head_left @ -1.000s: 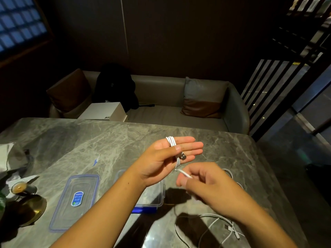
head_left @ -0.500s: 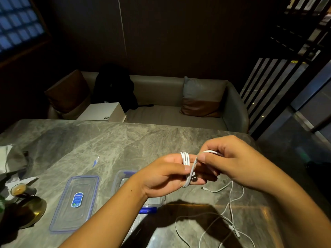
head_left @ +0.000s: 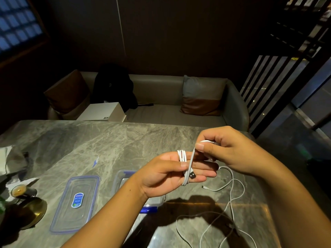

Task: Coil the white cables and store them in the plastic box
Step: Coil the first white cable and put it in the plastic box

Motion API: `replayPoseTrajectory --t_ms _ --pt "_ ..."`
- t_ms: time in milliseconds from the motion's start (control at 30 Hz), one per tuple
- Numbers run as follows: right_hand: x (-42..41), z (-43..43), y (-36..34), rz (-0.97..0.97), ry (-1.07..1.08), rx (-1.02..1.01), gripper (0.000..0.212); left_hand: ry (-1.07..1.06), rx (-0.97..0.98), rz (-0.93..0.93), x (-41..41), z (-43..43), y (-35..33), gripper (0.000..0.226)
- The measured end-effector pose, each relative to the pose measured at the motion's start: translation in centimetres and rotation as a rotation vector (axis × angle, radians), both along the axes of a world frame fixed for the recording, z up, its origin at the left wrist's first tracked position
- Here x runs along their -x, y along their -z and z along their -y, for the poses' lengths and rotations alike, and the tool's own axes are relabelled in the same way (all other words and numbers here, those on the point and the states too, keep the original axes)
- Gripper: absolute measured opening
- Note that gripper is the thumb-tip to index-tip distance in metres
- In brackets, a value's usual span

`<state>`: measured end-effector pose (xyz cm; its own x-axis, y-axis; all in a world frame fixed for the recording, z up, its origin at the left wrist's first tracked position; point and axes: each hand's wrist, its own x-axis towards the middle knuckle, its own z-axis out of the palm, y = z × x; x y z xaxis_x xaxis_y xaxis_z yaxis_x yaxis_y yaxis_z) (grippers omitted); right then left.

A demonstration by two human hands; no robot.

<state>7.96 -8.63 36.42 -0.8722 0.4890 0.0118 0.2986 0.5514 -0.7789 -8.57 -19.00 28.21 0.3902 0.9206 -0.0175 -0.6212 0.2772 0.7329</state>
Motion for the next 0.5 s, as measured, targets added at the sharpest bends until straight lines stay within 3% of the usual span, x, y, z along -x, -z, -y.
replayPoseTrajectory --t_ms 333,500 --pt "1.2 -1.3 0.7 -0.041 0.008 -0.001 0.021 0.085 -0.036 -0.018 -0.4 -0.4 -0.4 0.044" --pt "1.8 -2.0 2.1 -0.13 0.053 0.199 0.018 0.091 -0.071 -0.051 -0.5 -0.3 -0.6 0.044"
